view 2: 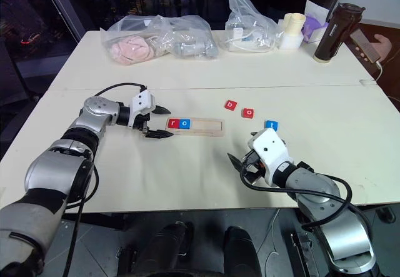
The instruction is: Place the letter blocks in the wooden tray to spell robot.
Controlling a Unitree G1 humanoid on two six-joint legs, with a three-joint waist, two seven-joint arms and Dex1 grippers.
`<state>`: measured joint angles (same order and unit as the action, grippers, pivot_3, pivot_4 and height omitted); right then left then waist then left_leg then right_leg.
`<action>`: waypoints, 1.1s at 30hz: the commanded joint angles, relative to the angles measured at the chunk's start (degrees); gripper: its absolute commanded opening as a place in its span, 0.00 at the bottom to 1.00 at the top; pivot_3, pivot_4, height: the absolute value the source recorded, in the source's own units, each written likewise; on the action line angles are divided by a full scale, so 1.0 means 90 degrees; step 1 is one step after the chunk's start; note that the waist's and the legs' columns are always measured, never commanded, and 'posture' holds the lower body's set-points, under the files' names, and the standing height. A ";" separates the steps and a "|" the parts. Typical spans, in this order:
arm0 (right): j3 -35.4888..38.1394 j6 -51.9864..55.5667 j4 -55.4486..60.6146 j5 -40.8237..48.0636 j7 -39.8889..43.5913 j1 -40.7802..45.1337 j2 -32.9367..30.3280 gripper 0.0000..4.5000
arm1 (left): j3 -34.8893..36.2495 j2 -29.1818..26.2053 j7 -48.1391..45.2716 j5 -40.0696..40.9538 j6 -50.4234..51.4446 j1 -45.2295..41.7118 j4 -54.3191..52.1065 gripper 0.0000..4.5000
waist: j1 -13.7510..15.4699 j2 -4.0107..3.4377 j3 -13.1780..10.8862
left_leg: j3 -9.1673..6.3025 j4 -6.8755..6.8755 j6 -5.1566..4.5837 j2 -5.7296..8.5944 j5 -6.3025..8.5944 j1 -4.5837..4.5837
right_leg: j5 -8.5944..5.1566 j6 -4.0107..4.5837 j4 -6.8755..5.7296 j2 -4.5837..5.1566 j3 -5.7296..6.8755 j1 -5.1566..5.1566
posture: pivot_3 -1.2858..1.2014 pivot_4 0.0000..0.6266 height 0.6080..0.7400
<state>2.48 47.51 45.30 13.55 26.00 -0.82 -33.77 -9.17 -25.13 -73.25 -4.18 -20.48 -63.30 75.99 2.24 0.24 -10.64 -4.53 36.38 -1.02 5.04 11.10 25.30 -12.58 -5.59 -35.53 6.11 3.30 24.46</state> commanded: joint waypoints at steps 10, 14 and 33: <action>0.0111 0.0207 0.0703 0.0044 -0.0217 -0.0271 -0.0051 1.00 | 0.0220 0.0178 0.0409 -0.0365 0.0366 -0.0296 0.0104 1.00 | 0.0000 0.0001 -0.0001 | 0.0000 0.0023 -0.0001 0.0000 0.0001 0.0000 | 0.0000 -0.0001 -0.0022 0.0000 0.0000 -0.0001 | 0.52 0.24 0.98; 0.0084 0.0338 0.0902 0.0034 -0.0359 -0.0430 0.0003 1.00 | 0.0236 0.0238 0.0495 -0.0471 0.0565 -0.0325 0.0145 1.00 | 0.0000 0.0002 -0.0001 | -0.0001 0.0040 -0.0001 -0.0001 0.0001 0.0000 | -0.0015 -0.0025 -0.0042 0.0000 0.0000 -0.0001 | 0.52 0.24 0.98; 0.0459 0.0946 0.1622 0.0044 -0.0713 -0.0973 0.0064 1.00 | 0.0089 0.0646 0.0523 -0.0927 0.0926 -0.0154 0.0240 1.00 | 0.0017 0.0004 0.0007 | -0.0003 0.0079 -0.0003 0.0001 0.0005 -0.0001 | -0.0017 -0.0024 -0.0057 0.0007 0.0000 -0.0017 | 0.52 0.24 0.98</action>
<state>5.17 56.05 56.82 13.83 20.21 -9.29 -33.56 -7.52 -20.34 -66.66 -10.67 -12.14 -65.13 77.81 2.39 0.28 -10.57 -4.56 37.09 -1.05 5.05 11.15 25.29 -12.74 -5.81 -36.04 6.18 3.30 24.31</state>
